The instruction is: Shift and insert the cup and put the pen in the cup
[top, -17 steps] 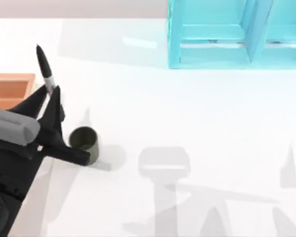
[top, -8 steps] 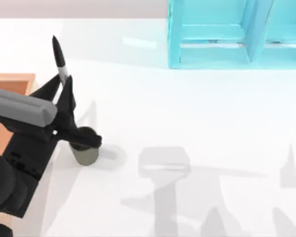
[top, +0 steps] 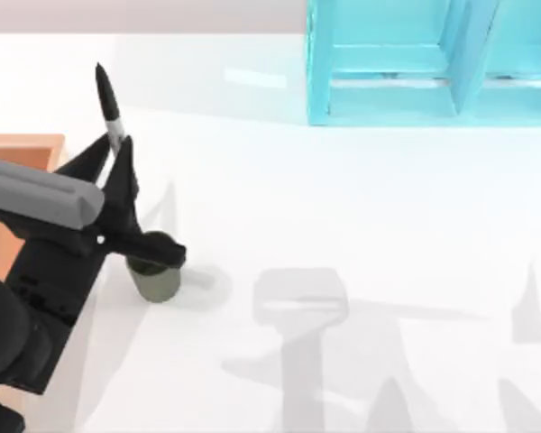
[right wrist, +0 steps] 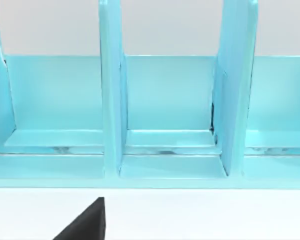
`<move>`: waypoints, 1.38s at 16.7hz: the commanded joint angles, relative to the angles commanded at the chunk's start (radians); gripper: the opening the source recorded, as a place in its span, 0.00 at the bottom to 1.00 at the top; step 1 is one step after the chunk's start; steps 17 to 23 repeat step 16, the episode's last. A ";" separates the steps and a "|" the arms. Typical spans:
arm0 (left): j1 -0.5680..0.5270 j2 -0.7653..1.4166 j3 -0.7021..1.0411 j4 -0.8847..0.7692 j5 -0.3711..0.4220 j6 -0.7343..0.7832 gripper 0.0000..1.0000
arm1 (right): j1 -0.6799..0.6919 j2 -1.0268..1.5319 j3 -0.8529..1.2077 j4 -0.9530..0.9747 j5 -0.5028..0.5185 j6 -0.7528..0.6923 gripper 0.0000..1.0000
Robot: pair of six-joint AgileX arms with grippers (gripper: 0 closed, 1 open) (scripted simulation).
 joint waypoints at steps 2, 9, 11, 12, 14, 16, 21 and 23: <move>0.000 0.000 0.000 0.000 0.000 0.000 0.38 | 0.000 0.000 0.000 0.000 0.000 0.000 1.00; 0.000 0.000 0.000 0.000 0.000 0.000 0.90 | 0.000 0.000 0.000 0.000 0.000 0.000 1.00; 0.000 0.000 0.000 0.000 0.000 0.000 1.00 | 0.000 0.000 0.000 0.000 0.000 0.000 1.00; 0.000 0.000 0.000 0.000 0.000 0.000 1.00 | 0.000 0.000 0.000 0.000 0.000 0.000 1.00; 0.000 0.000 0.000 0.000 0.000 0.000 1.00 | 0.000 0.000 0.000 0.000 0.000 0.000 1.00; 0.000 0.000 0.000 0.000 0.000 0.000 1.00 | 0.000 0.000 0.000 0.000 0.000 0.000 1.00; 0.000 0.000 0.000 0.000 0.000 0.000 1.00 | 0.000 0.000 0.000 0.000 0.000 0.000 1.00; 0.000 0.000 0.000 0.000 0.000 0.000 1.00 | 0.000 0.000 0.000 0.000 0.000 0.000 1.00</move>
